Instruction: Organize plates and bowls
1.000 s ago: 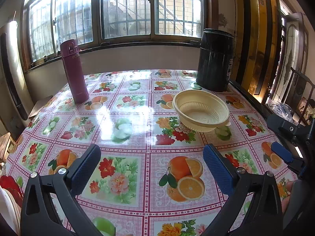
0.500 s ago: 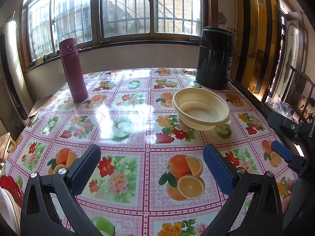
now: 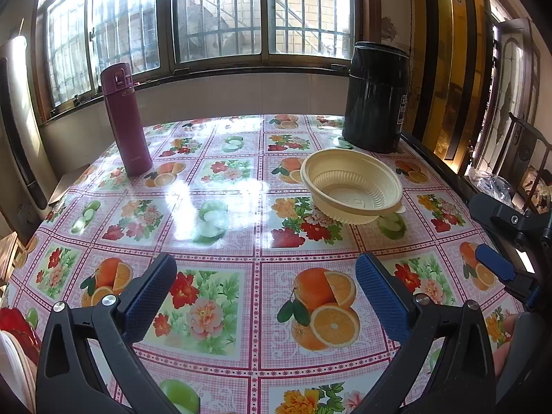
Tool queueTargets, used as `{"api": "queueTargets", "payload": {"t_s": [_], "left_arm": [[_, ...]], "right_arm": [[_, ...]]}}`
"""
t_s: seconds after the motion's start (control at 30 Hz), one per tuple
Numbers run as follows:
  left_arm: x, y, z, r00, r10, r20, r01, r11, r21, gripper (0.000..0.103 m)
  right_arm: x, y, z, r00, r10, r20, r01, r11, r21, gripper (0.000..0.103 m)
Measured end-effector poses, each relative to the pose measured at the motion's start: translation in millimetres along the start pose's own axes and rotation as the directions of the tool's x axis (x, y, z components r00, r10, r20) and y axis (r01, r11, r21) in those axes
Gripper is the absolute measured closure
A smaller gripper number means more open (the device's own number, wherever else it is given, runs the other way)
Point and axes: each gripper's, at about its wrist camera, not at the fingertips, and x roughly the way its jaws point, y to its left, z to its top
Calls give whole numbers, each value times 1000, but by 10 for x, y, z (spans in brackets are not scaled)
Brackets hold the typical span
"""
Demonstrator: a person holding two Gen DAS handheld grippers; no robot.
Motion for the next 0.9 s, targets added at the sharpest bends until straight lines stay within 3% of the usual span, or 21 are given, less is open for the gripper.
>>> {"api": "queueTargets", "payload": {"t_s": [0.9], "left_arm": [[69,-14,-33,1000,11,-25,-10,1000,14,0]], "right_arm": [[-10,-7,27,1000,1,7,-1,1000,3,0]]}}
